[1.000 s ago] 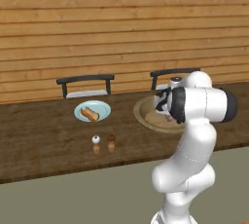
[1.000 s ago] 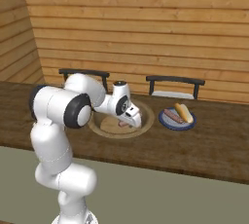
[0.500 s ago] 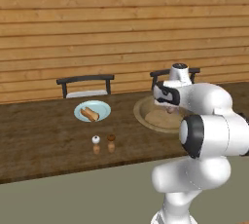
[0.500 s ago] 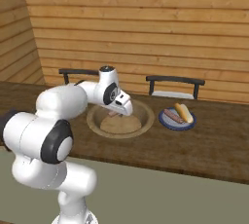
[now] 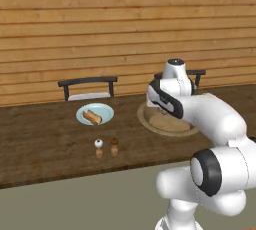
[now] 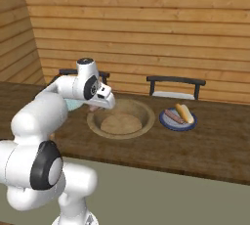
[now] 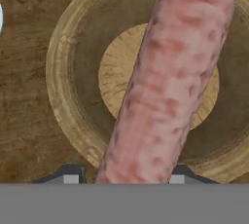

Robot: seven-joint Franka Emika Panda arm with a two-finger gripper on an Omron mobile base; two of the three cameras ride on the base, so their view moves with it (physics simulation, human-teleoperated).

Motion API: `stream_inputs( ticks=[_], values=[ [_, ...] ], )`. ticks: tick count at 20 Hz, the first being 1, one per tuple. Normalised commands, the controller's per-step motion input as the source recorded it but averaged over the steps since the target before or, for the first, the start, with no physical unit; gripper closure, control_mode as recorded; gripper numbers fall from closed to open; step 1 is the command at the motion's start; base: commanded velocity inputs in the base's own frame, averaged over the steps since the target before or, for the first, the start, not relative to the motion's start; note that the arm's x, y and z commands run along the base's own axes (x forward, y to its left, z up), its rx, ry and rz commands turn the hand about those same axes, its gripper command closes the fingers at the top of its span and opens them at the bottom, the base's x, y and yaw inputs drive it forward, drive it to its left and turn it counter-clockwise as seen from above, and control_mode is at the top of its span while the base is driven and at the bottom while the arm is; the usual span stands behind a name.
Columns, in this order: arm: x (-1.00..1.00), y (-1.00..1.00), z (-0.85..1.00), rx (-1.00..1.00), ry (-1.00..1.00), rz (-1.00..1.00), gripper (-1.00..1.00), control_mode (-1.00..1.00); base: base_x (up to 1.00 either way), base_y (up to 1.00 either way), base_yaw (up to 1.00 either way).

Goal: Place one bun and one sausage from the bowl on each plate.

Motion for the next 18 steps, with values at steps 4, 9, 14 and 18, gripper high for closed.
stream_inputs(
  ticks=[4,9,14,18],
  values=[
    [-0.02,0.95,0.14,0.0,0.0,0.35,1.0,-1.0,0.0,0.0,0.0],
    [0.0,0.74,0.0,0.0,0.0,0.45,1.0,-1.0,0.0,0.0,0.0],
    [0.0,0.42,0.09,0.0,-0.02,0.27,1.0,-1.0,0.0,0.0,0.0],
    [0.68,0.57,0.0,0.0,0.02,0.24,1.0,-1.0,0.0,0.0,0.0]
  ],
)
